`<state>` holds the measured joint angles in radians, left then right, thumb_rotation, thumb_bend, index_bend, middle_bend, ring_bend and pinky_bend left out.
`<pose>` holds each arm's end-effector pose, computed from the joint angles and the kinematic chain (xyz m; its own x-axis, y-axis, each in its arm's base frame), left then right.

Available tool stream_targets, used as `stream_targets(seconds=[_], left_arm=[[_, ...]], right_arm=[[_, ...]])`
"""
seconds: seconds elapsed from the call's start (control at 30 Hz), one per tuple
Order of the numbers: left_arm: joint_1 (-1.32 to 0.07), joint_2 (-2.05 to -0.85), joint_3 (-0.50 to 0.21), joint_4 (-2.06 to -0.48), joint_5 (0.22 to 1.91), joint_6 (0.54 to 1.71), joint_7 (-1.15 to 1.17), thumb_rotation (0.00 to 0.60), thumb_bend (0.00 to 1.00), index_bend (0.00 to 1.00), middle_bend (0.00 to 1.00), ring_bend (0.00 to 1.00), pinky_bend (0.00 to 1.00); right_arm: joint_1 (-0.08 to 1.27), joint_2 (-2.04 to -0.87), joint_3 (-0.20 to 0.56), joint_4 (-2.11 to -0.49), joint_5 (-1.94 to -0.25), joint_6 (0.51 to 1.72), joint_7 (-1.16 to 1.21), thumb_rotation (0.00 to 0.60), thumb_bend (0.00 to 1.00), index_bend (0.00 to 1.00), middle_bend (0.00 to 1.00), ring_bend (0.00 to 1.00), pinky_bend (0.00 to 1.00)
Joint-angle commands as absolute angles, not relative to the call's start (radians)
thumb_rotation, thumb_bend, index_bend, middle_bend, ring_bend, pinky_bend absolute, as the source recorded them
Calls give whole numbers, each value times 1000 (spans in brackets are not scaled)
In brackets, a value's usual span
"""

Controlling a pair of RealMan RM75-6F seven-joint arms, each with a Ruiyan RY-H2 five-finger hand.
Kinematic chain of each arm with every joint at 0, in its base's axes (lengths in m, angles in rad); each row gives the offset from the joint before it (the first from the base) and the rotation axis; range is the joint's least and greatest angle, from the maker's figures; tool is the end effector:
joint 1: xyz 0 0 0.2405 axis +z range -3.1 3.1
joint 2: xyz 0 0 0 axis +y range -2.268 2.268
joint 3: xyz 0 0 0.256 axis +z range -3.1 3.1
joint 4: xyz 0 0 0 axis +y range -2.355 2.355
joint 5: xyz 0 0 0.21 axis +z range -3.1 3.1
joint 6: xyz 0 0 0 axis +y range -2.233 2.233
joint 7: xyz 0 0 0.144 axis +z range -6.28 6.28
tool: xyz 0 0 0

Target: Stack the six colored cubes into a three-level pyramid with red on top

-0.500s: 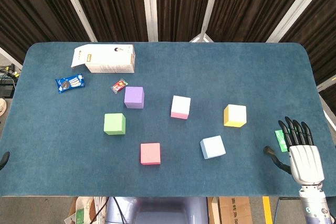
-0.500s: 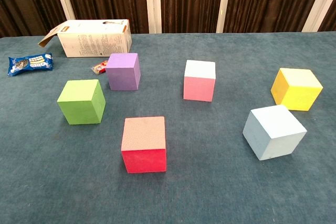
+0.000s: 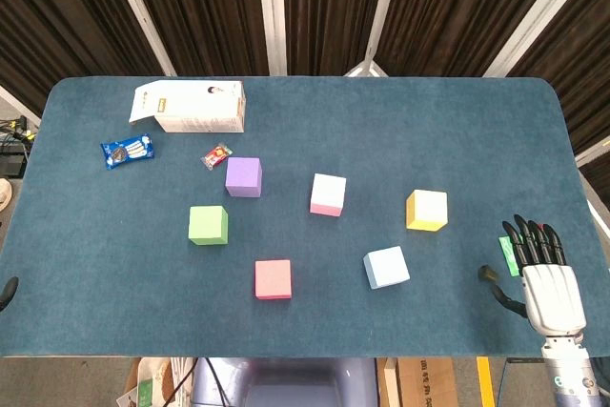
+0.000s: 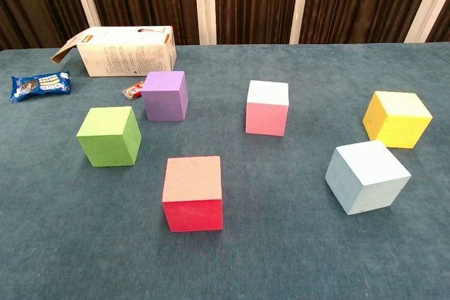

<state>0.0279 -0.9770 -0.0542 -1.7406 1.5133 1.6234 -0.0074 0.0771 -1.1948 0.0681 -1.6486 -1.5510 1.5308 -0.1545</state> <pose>-0.3027 0.1459 0.2093 0.4072 -0.0948 0.9084 0.9129 0.0730 -0.4016 -0.2874 -0.1808 0.1387 0.4333 0.0589 0.8993 -0.8984 -0.0508 0.4362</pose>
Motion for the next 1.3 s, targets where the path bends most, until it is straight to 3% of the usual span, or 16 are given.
stream_targets(seconds=[0.03, 0.37, 0.6, 0.77, 0.93, 1.1, 1.3], left_arm=[[23, -979, -51, -1742, 1510, 1609, -6, 600, 417, 145, 0, 0, 0], [18, -987, -43, -1750, 1527, 1603, 14, 600, 417, 144, 0, 0, 0], [14, -998, -45, -1754, 1517, 1596, 39, 600, 418, 143, 0, 0, 0], [15, -1006, -45, -1760, 1512, 1597, 67, 600, 419, 144, 0, 0, 0], [12, -1014, -52, -1758, 1498, 1595, 87, 600, 421, 144, 0, 0, 0], [10, -1018, -59, -1756, 1480, 1591, 96, 600, 421, 144, 0, 0, 0], [8, -1021, -69, -1752, 1458, 1588, 104, 600, 421, 143, 0, 0, 0]], right_arm=[[76, -1194, 68, -1651, -1542, 1526, -156, 600, 205, 0, 0, 0, 0], [116, -1151, 88, -1687, -1511, 1453, -130, 600, 205, 0, 0, 0, 0], [247, -1047, 176, -1767, -1369, 1242, -149, 600, 205, 0, 0, 0, 0], [367, -999, 233, -1815, -1160, 1033, -222, 600, 205, 0, 0, 0, 0], [479, -992, 267, -1825, -947, 899, -307, 600, 205, 0, 0, 0, 0], [591, -1021, 275, -1797, -753, 843, -403, 600, 205, 0, 0, 0, 0], [735, -1059, 243, -1788, -450, 864, -555, 600, 204, 0, 0, 0, 0]])
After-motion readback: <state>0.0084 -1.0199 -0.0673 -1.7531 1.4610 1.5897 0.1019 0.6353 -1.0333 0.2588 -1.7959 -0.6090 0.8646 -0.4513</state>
